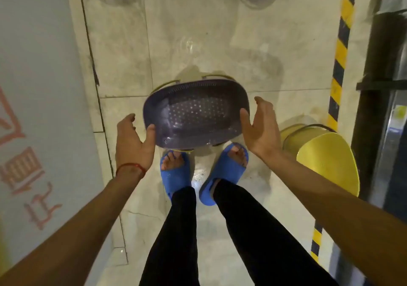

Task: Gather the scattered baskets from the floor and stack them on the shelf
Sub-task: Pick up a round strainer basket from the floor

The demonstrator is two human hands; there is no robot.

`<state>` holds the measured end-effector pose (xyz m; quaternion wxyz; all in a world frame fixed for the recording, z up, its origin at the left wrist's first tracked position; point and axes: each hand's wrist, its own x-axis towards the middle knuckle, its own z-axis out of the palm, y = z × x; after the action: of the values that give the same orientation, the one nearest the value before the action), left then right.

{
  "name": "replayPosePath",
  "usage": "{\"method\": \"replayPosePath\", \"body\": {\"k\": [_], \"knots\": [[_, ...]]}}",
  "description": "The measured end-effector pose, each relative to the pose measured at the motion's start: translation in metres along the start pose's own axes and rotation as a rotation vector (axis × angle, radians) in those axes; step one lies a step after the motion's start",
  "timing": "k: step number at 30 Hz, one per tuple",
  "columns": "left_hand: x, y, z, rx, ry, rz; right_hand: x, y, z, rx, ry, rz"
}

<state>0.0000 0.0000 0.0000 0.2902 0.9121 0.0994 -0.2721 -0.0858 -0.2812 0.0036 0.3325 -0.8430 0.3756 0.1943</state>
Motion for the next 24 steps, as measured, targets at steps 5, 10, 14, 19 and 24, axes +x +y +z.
{"method": "replayPosePath", "body": {"k": [5, 10, 14, 19, 24], "knots": [[0.028, -0.017, 0.054, -0.211, -0.017, -0.161, 0.033, 0.029, 0.048, 0.22, 0.025, 0.008], [0.024, -0.011, 0.055, -0.179, 0.103, -0.24, 0.029, 0.035, 0.05, 0.236, 0.117, -0.018], [-0.002, 0.008, 0.027, -0.118, 0.097, -0.235, -0.008, 0.034, 0.032, 0.203, 0.174, 0.036], [-0.046, 0.038, -0.033, -0.013, 0.095, -0.143, -0.082, 0.026, -0.013, 0.245, 0.195, 0.139], [-0.088, 0.082, -0.089, 0.046, -0.005, 0.001, -0.162, 0.01, -0.063, 0.289, 0.269, 0.229]]}}
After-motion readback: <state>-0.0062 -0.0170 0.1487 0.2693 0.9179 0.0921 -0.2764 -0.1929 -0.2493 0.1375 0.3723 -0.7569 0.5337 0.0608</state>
